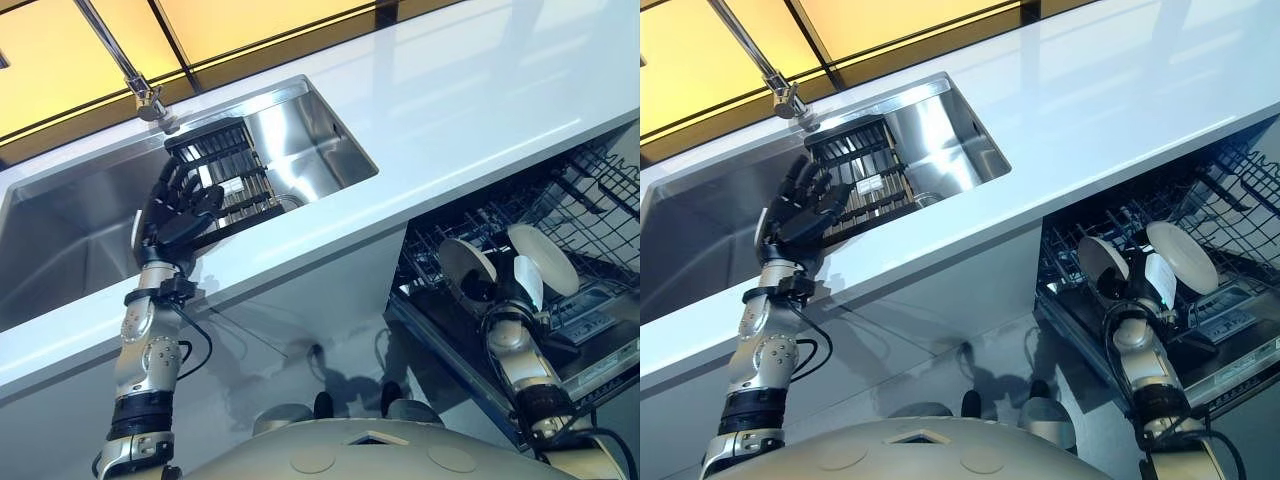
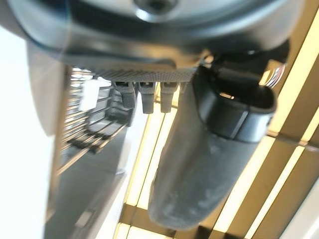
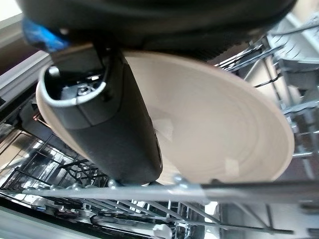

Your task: Pick up plates and place into dishwasher.

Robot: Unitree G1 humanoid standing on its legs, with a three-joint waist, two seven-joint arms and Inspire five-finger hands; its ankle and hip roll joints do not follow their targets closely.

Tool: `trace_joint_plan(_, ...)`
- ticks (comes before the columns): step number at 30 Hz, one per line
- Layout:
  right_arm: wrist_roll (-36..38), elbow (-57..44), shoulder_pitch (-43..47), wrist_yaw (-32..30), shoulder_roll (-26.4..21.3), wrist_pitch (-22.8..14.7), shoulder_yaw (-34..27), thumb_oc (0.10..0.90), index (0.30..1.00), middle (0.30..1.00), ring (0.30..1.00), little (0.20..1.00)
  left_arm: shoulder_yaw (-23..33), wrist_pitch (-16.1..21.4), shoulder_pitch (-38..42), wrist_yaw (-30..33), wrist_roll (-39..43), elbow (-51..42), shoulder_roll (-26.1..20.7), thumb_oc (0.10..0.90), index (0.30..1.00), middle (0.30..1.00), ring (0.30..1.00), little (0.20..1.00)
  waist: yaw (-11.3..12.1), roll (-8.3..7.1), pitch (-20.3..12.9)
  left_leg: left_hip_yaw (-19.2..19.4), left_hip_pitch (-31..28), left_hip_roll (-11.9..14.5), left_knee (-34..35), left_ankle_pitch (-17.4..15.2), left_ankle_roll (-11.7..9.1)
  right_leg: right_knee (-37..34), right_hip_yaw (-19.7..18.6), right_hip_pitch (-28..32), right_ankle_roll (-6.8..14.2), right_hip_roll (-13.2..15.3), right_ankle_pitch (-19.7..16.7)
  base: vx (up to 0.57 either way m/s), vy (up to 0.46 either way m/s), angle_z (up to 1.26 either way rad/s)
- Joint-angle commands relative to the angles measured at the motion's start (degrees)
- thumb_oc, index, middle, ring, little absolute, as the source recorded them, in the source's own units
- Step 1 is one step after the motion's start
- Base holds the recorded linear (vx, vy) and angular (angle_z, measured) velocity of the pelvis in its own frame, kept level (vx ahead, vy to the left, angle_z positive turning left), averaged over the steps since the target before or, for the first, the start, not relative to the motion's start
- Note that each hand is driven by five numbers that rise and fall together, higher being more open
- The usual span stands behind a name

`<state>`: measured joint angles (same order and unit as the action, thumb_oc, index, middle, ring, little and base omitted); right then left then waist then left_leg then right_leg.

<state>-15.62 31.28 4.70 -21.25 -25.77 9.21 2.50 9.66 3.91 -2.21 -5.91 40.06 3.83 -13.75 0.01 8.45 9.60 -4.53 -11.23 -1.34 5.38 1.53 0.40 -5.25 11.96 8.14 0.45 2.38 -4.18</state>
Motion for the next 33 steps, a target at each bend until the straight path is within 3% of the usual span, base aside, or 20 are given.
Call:
trace_joint_plan(1,-0.56,-1.90,3.24,-5.71,-1.56,-0.94,1.98,0.800,0.900,0.900,0.900,0.900,2.21,3.76,3.94,-1.21,-1.10,-4.04,-1.99,0.800,0.900,0.900,0.900,0.900,2.57,-0.81,-1.24,1.95,2.14,-2.52,-0.38,1.01,1.19,7.70,-0.45,-1.38,0.70,0.54,6.91,0.00,-0.032,0.12)
trace_joint_plan(7,-1.32,-14.44,3.48,-8.51,-1.03,-8.62,-3.61,0.800,0.900,0.900,0.900,0.900,3.77,2.46,5.10,-1.02,-0.23,-2.68,-3.02,0.800,0.900,0.900,0.900,0.900,1.81,-2.43,-2.19,2.10,1.99,-2.62,-0.38,0.56,1.90,7.02,-0.77,-1.45,1.45,0.22,6.16,-0.02,-0.038,0.06)
trace_joint_plan(11,4.07,-19.80,2.90,-6.97,-1.59,-13.06,-7.83,0.800,0.900,0.900,0.900,0.900,5.27,1.65,5.40,-0.81,0.51,-2.07,-3.86,0.800,0.900,0.900,0.900,0.900,1.02,-3.54,-3.40,2.40,1.34,-2.92,-0.38,-0.26,2.29,6.66,-1.78,-1.36,1.90,-0.13,6.25,0.00,-0.016,-0.06)
trace_joint_plan(20,10.69,-23.60,0.95,-3.47,-2.11,-16.31,-13.35,0.800,0.900,0.900,0.900,0.900,7.40,1.74,5.34,-1.18,1.62,-1.30,-5.81,0.800,0.900,0.900,0.900,0.900,-0.25,-5.46,-5.55,4.02,0.84,-3.00,-0.38,-1.60,2.70,5.09,-3.04,-1.15,2.57,-0.84,5.88,-0.02,-0.029,-0.14)
trace_joint_plan(28,19.78,-26.15,-5.10,4.20,2.85,-17.74,-14.53,0.800,0.900,0.900,0.900,0.900,9.99,5.16,3.68,-3.39,1.83,0.58,-5.45,0.800,0.900,0.900,0.900,0.900,-1.80,-6.44,-6.79,6.45,1.30,-2.56,-0.38,-2.44,2.89,4.83,-3.92,-2.21,2.98,-1.05,5.85,-0.02,-0.008,-0.13)
trace_joint_plan(31,24.89,-24.66,-7.00,1.85,5.04,-20.02,-15.58,0.800,0.900,0.900,0.900,0.900,10.86,6.54,3.04,-3.72,1.18,1.26,-5.17,0.800,0.900,0.900,0.900,0.900,-2.31,-6.52,-6.99,7.31,1.44,-2.38,-0.38,-2.67,3.04,4.73,-4.25,-2.47,3.03,-1.07,6.00,-0.02,0.009,-0.21)
trace_joint_plan(33,32.42,-23.21,-7.43,0.64,8.00,-23.81,-17.24,0.800,0.900,0.900,0.900,0.900,11.35,7.14,3.07,-3.64,0.74,1.90,-5.06,0.800,0.900,0.900,0.900,0.900,-2.72,-6.40,-7.02,7.84,1.45,-2.28,-0.38,-2.86,3.20,4.91,-4.40,-2.62,3.01,-1.05,6.21,-0.01,0.018,-0.12)
